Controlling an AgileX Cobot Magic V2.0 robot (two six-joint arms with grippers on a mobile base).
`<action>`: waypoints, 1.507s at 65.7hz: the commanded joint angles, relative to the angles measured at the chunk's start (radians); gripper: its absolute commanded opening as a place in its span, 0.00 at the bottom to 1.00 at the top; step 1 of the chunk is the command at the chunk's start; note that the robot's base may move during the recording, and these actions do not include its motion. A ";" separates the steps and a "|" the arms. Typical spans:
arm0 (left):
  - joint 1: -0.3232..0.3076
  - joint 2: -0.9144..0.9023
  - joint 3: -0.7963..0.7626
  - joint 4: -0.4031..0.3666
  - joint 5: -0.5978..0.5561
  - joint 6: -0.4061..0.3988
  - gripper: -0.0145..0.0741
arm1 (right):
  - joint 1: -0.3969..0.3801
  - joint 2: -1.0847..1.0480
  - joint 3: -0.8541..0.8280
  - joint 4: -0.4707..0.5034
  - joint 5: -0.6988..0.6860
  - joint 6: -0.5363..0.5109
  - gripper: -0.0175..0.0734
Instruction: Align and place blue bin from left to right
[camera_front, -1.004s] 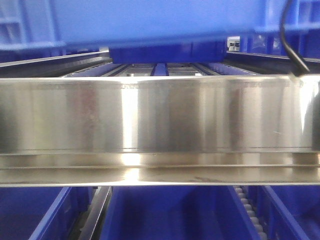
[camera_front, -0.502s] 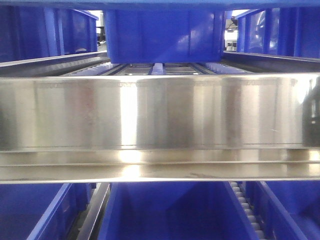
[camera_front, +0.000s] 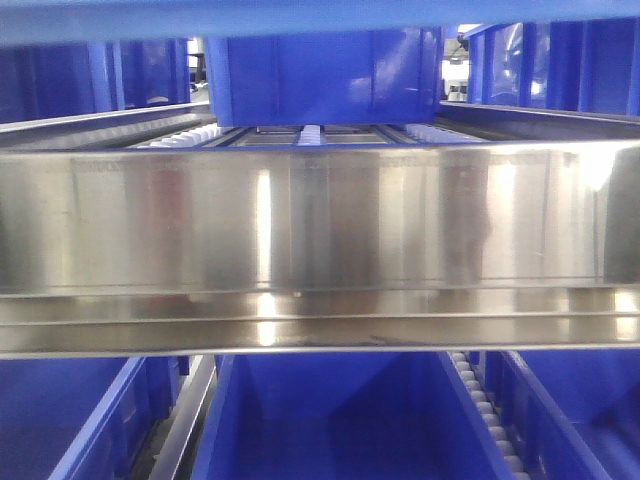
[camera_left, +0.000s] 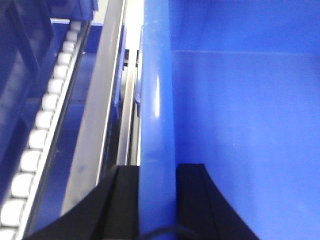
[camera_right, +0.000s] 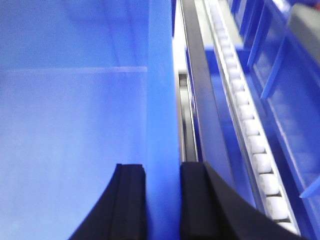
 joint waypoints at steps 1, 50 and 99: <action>-0.045 -0.036 0.025 -0.001 -0.092 -0.027 0.04 | 0.035 -0.023 0.010 -0.021 -0.098 0.044 0.11; -0.052 -0.055 0.037 0.071 -0.092 -0.032 0.04 | 0.043 -0.025 0.065 -0.005 -0.098 0.054 0.11; -0.052 -0.055 0.085 0.078 -0.092 -0.065 0.04 | 0.043 -0.025 0.065 -0.005 -0.098 0.054 0.11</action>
